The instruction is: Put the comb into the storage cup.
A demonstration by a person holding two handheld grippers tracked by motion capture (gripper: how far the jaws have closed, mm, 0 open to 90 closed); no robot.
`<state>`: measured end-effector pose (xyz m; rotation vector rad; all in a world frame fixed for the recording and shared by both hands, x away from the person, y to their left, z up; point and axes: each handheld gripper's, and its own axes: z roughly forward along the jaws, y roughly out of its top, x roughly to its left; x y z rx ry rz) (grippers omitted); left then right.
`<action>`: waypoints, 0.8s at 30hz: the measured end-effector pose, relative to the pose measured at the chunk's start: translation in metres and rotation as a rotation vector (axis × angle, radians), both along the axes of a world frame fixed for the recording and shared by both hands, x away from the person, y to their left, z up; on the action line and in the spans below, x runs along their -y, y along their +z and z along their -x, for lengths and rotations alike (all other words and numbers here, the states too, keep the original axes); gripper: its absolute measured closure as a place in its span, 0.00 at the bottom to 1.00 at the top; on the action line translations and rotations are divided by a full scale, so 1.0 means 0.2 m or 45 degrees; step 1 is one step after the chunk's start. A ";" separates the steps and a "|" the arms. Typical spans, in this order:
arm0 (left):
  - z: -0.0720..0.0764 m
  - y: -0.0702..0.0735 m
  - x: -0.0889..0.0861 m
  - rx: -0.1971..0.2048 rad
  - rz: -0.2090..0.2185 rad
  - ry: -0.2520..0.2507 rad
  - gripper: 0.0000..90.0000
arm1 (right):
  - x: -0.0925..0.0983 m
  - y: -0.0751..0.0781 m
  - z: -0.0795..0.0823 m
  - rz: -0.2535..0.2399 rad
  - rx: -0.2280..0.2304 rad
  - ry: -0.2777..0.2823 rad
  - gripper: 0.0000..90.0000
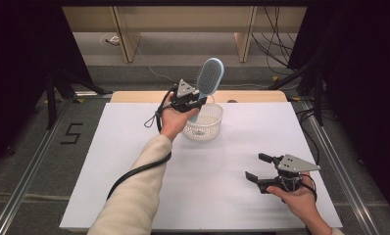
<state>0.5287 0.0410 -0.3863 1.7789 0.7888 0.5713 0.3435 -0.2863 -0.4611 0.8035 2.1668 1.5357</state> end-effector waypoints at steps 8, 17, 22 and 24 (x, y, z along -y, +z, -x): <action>0.00 -0.01 0.01 0.005 -0.017 -0.007 0.78 | 0.00 0.00 0.00 0.001 -0.001 -0.001 0.18; 0.00 -0.02 0.02 0.002 -0.012 -0.014 0.78 | 0.00 0.00 0.00 0.001 0.000 0.001 0.18; 0.00 -0.03 0.02 -0.002 -0.019 -0.012 0.78 | 0.00 0.00 0.00 -0.001 0.000 0.001 0.18; 0.00 -0.03 0.02 -0.003 -0.020 -0.014 0.78 | 0.00 0.00 0.00 0.001 0.000 0.000 0.18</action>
